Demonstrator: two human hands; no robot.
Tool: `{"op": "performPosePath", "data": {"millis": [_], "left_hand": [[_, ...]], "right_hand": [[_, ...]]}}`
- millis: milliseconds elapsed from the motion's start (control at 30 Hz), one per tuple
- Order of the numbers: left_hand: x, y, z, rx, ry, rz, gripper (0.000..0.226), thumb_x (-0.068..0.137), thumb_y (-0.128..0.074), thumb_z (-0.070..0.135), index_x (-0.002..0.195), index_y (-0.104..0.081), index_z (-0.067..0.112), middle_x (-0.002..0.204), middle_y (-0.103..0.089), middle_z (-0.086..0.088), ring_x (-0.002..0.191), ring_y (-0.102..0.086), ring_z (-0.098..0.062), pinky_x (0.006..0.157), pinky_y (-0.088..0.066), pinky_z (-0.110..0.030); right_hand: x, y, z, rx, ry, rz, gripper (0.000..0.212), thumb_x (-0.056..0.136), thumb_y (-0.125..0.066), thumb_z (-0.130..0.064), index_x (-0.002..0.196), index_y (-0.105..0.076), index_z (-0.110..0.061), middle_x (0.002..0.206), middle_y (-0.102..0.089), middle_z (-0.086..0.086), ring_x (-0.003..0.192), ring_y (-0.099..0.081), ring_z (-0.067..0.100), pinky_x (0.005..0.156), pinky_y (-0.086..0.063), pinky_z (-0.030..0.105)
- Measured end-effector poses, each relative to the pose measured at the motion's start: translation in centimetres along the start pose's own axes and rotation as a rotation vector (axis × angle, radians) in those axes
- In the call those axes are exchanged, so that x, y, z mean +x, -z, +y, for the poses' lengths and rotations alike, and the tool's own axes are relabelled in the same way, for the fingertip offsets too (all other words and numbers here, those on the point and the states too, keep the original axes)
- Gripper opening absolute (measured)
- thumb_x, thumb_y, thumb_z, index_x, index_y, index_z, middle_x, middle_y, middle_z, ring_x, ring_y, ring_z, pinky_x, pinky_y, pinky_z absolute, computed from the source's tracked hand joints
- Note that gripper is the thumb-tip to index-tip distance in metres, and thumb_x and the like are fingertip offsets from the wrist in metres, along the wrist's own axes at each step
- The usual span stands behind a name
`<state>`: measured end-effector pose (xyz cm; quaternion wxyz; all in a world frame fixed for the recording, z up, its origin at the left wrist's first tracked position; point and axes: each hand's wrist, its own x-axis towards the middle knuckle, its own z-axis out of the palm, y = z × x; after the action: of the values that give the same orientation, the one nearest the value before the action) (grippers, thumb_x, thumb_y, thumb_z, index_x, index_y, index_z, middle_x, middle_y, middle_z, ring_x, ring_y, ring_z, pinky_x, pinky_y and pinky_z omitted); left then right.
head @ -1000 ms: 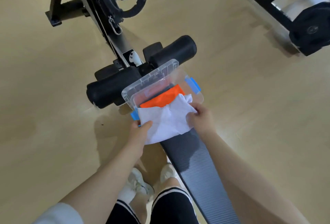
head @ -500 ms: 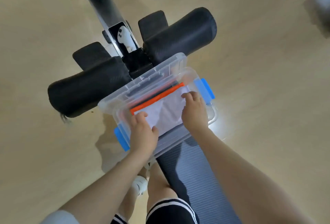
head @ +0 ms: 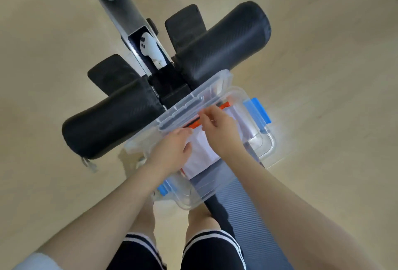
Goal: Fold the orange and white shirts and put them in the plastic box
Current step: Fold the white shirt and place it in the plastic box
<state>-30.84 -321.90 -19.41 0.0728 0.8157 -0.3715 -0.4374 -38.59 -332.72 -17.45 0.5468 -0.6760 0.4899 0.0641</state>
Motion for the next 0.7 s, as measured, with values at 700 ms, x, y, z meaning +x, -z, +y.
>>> {"op": "performPosePath", "data": {"millis": [700], "left_hand": [[-4.9, 15.5, -3.7, 0.03, -0.472, -0.02, 0.024, 0.094, -0.045, 0.017, 0.115, -0.058, 0.017, 0.111, -0.063, 0.001, 0.093, -0.055, -0.006, 0.077, -0.041, -0.012]], "right_hand": [[-4.8, -8.3, -9.7, 0.544, -0.321, 0.491, 0.017, 0.08, -0.056, -0.015, 0.069, -0.043, -0.014, 0.064, -0.043, 0.0, 0.06, -0.041, 0.014, 0.059, -0.039, 0.027]]}}
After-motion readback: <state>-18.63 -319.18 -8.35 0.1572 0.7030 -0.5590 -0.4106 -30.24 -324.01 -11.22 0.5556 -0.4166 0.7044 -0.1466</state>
